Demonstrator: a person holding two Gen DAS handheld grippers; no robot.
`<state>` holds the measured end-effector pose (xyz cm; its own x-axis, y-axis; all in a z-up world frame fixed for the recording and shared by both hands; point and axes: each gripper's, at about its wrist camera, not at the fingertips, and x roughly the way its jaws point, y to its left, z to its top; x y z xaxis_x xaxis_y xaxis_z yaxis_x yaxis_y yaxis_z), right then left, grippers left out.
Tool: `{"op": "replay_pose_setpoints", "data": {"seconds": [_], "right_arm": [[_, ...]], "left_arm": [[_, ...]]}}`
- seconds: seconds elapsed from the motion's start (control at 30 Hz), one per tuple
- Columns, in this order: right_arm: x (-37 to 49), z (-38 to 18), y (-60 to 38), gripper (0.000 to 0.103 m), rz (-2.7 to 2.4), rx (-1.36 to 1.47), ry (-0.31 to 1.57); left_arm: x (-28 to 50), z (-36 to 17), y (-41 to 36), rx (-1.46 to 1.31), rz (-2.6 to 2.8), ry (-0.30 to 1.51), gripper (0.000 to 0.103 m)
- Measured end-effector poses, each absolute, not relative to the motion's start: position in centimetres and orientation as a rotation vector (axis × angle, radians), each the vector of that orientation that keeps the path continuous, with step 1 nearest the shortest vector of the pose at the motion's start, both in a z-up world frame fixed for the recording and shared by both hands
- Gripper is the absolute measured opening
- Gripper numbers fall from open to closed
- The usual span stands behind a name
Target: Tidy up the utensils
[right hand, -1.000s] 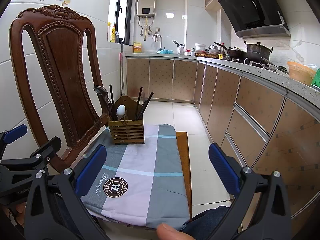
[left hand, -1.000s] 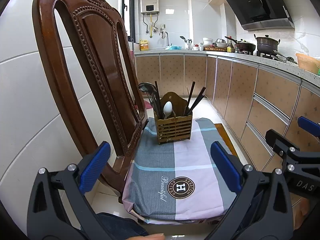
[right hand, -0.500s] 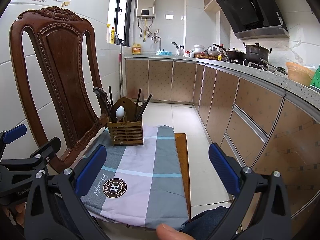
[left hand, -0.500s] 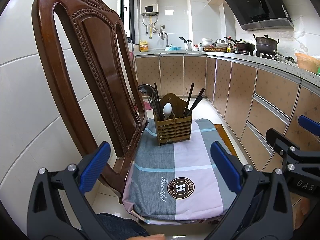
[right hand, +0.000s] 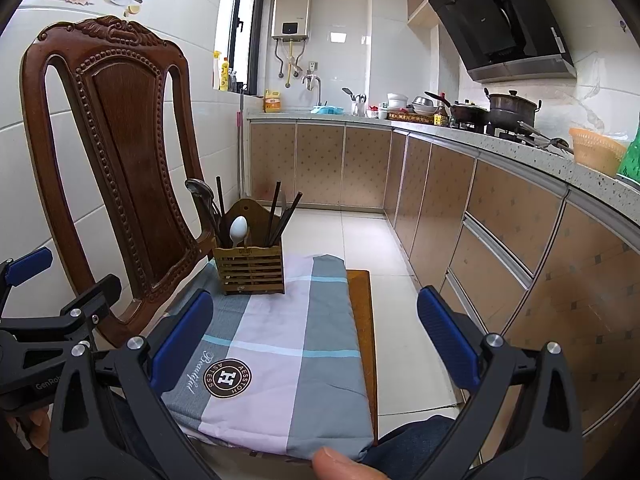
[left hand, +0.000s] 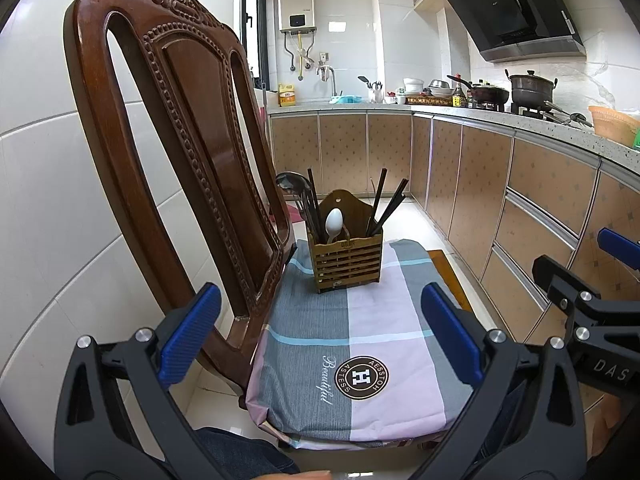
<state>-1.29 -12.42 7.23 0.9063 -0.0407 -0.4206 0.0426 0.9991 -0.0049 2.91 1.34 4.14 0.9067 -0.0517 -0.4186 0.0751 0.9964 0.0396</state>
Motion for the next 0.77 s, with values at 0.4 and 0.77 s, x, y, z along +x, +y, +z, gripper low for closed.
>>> {"op": "replay_pose_setpoints", "data": {"seconds": [0.4,0.77], "right_arm": [[-1.35,7.33,-12.46,0.1,-0.046,0.0,0.432],[-1.41,7.35,-12.48,0.1,-0.044,0.001,0.434]], "left_arm": [[3.04,4.09,1.56,0.064,-0.063,0.426,0.099],[3.2,3.98,1.71,0.07,-0.064,0.425,0.099]]}}
